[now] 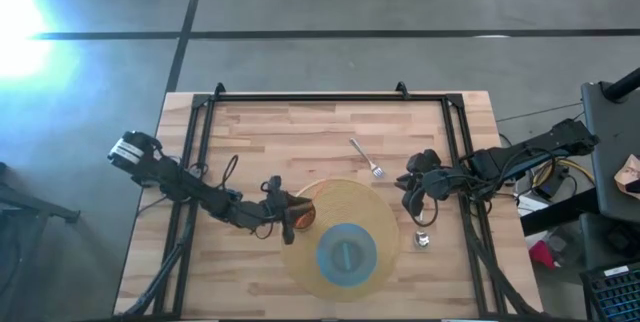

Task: Pick & Place Utensil
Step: Put the orange straw into the brown cup, then put the silver fork into the blue bowl

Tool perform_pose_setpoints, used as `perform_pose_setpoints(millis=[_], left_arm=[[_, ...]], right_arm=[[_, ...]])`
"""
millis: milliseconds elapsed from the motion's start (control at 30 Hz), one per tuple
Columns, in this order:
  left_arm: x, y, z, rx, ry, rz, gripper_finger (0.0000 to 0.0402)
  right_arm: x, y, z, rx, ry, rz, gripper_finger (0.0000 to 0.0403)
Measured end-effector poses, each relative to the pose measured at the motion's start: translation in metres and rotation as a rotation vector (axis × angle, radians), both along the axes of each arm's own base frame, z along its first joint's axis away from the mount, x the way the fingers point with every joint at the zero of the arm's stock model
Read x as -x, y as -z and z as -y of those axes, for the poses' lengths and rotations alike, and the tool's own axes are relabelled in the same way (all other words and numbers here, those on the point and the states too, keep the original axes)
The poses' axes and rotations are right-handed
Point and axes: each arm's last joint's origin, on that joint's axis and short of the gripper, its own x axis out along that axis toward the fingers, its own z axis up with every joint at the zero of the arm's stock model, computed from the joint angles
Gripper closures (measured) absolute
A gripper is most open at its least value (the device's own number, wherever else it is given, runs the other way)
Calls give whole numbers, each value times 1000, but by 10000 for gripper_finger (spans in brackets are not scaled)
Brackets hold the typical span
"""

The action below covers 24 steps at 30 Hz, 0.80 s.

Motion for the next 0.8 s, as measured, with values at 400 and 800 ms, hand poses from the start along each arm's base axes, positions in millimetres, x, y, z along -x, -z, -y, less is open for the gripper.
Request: perform_pose_setpoints(millis=[400,800], left_arm=[[5,-18,-2,-10,5,51,216],[27,-55,-12,-86,13,82,216]], right_arm=[[0,0,0,-2,2,0,335],[0,0,1,9,-2,-2,308]])
